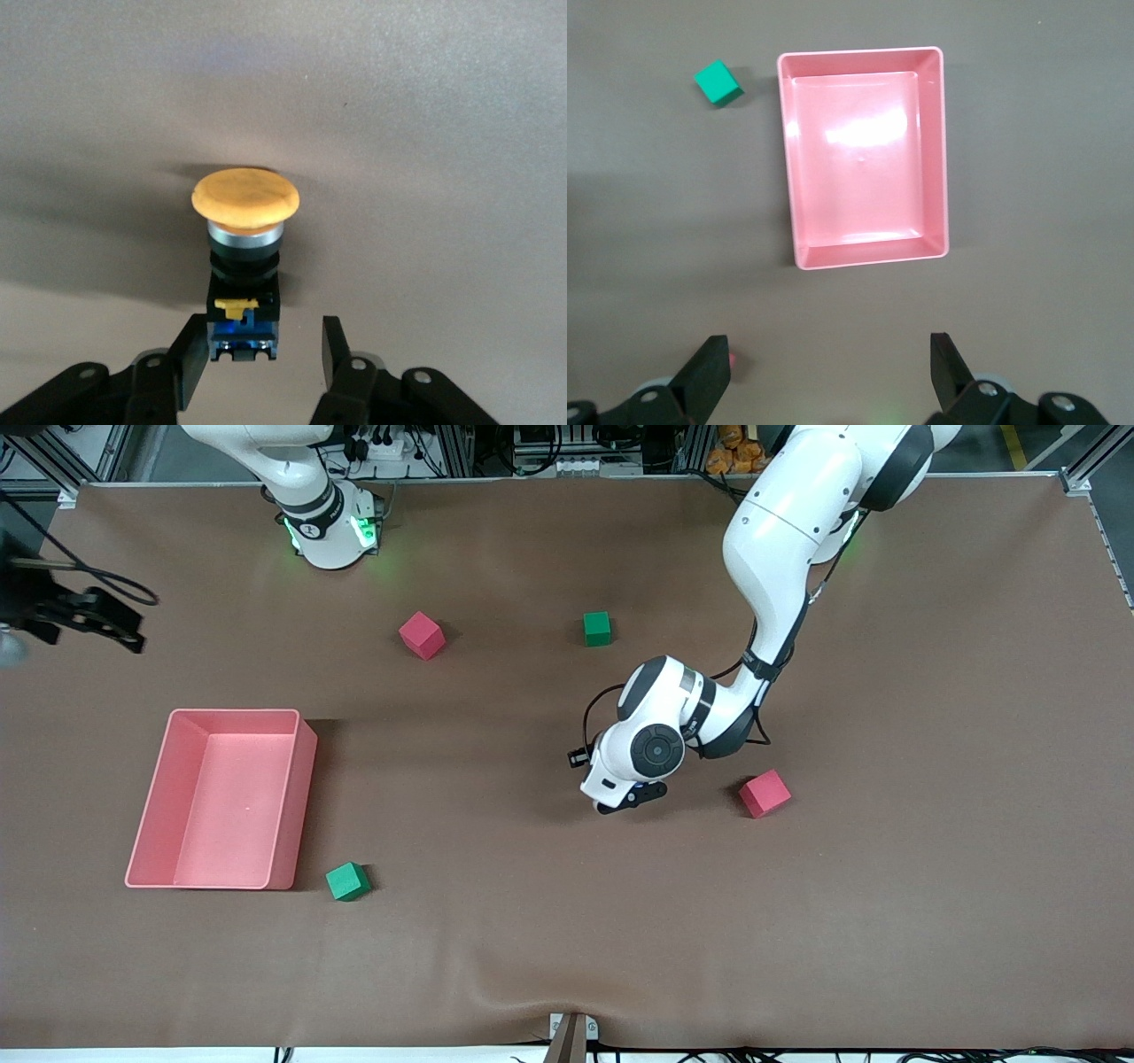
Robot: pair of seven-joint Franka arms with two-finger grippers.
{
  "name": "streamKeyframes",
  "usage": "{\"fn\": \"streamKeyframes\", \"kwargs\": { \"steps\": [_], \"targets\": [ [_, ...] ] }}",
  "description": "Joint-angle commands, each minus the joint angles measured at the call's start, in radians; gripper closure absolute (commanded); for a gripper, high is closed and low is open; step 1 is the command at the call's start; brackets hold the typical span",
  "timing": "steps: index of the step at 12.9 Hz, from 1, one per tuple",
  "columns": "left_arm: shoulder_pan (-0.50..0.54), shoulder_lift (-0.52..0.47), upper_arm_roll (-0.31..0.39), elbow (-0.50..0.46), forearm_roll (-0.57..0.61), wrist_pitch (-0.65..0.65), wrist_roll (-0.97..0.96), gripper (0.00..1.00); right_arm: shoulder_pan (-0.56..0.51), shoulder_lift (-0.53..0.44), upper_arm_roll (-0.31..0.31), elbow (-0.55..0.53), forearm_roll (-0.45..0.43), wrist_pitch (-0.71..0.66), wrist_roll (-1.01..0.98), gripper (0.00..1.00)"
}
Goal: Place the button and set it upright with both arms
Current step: 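Carry the button with the left gripper toward the table middle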
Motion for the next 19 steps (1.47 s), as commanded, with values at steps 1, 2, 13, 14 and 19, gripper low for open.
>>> {"fn": "streamKeyframes", "kwargs": {
  "steps": [1,2,13,14,19],
  "targets": [
    [-0.013,0.007,0.012,0.023,-0.003,-0.012,-0.019,0.4,-0.062,-0.025,0.0,-0.023,0.021,0.0,-0.083,0.0],
    [-0.013,0.007,0.012,0.022,-0.003,-0.012,-0.018,0.41,-0.057,-0.025,-0.02,-0.022,0.043,0.0,-0.078,0.0],
    [-0.011,0.014,0.014,0.023,0.095,-0.014,-0.007,0.54,-0.002,-0.017,-0.036,0.036,0.065,-0.058,0.11,0.0],
    [-0.011,0.014,0.012,0.022,0.099,-0.014,-0.007,0.57,-0.003,-0.014,-0.036,0.047,0.061,-0.059,0.089,0.0],
    [-0.011,0.012,0.012,0.023,0.099,-0.012,-0.009,1.0,-0.026,-0.011,-0.039,0.052,0.062,0.003,0.026,0.0]
  ]
}}
